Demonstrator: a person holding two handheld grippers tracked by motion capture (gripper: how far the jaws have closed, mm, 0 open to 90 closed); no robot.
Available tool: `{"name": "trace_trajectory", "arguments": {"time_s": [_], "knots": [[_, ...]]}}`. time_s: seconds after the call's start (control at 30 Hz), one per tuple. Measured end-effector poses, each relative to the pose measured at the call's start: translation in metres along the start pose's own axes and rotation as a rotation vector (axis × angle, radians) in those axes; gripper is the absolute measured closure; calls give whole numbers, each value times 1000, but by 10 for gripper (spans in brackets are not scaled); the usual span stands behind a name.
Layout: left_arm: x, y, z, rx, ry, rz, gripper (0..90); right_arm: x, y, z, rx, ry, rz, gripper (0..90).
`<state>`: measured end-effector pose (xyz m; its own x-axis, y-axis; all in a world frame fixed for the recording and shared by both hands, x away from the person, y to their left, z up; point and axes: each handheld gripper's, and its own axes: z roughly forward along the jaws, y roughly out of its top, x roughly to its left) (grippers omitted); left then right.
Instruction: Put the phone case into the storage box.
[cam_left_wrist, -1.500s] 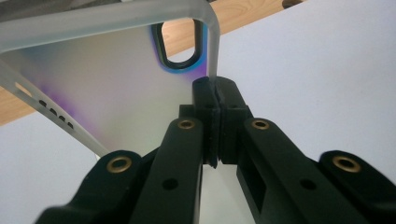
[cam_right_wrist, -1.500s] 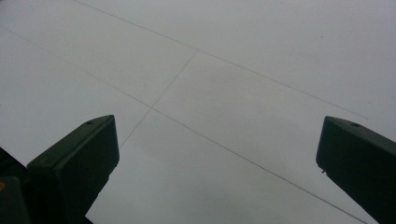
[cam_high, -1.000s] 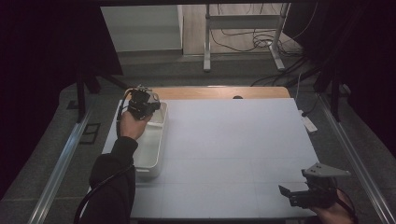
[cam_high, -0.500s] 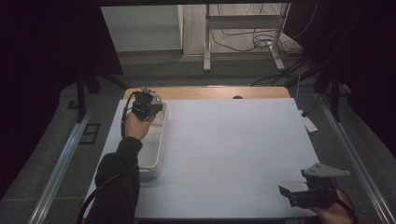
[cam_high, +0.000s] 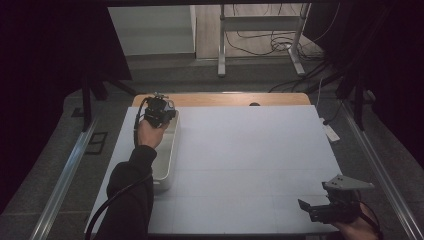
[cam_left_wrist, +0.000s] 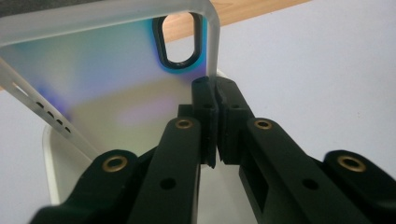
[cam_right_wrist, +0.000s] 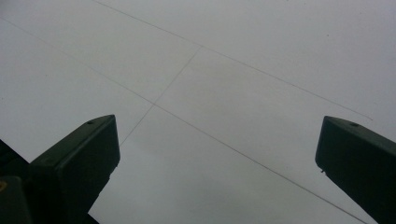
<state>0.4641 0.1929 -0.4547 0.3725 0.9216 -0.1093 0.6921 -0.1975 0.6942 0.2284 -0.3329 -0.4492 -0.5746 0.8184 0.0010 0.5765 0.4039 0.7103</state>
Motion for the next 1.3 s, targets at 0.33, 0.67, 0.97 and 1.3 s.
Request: {"name": "trace_trajectory", "arguments": {"time_s": [0.33, 0.67, 0.97, 1.3], "knots": [[0, 0, -1, -29, -8, -4, 761, 0, 0, 0, 2, 0, -1, 0], [-3, 2, -3, -27, -35, 20, 614, 0, 0, 0, 1, 1, 0, 0], [-6, 1, -4, -22, -81, 25, 439, 0, 0, 0, 5, 0, -2, 0], [-6, -2, -6, -23, -86, 34, 260, 0, 0, 0, 5, -2, 1, 0]]}}
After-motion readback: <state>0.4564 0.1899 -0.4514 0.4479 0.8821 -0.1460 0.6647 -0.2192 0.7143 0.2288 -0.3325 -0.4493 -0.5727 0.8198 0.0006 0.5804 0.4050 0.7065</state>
